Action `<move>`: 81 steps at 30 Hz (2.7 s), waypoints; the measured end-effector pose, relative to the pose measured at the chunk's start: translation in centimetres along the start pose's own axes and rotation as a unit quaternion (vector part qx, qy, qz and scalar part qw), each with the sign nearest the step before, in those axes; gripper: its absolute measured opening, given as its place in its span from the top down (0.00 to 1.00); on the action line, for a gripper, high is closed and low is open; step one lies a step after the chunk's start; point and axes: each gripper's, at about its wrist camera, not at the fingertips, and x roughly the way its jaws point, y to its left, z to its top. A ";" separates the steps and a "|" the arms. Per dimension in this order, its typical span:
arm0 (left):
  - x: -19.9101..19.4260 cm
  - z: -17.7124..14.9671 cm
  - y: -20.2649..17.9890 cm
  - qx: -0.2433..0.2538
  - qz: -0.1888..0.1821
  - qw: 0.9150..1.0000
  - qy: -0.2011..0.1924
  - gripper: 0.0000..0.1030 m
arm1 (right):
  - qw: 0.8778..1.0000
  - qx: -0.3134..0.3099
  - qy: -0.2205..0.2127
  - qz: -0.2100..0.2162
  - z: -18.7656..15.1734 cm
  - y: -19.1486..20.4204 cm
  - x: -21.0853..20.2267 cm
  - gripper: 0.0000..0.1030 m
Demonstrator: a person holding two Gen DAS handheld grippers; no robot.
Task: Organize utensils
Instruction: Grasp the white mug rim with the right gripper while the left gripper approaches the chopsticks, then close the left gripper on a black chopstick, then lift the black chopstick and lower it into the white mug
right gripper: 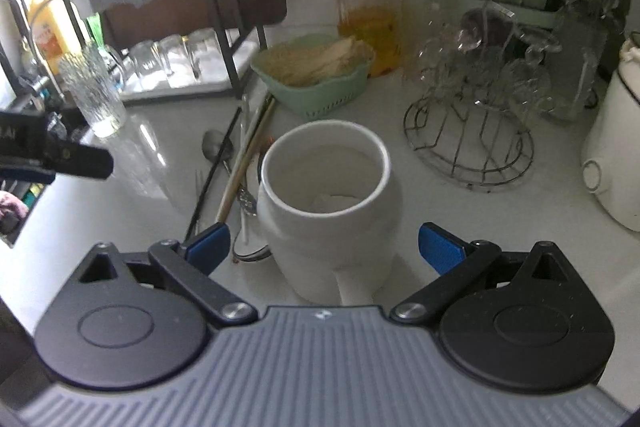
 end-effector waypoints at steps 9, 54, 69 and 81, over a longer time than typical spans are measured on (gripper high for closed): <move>5.3 3.1 1.0 0.007 -0.034 0.999 0.018 0.17 | 0.999 -0.013 0.006 -0.044 1.0 0.7 2.7 0.12; 21.0 13.3 -0.2 0.083 -0.018 0.993 0.083 0.83 | 0.994 0.023 0.071 -0.083 2.8 1.3 4.4 0.12; 21.8 13.6 -1.5 0.103 -0.029 0.991 0.082 0.94 | 0.994 0.026 0.072 -0.084 3.5 1.1 5.1 0.12; 17.6 13.5 -1.1 0.087 -0.061 0.993 0.054 0.95 | 0.994 0.025 0.058 -0.086 3.1 1.2 5.0 0.12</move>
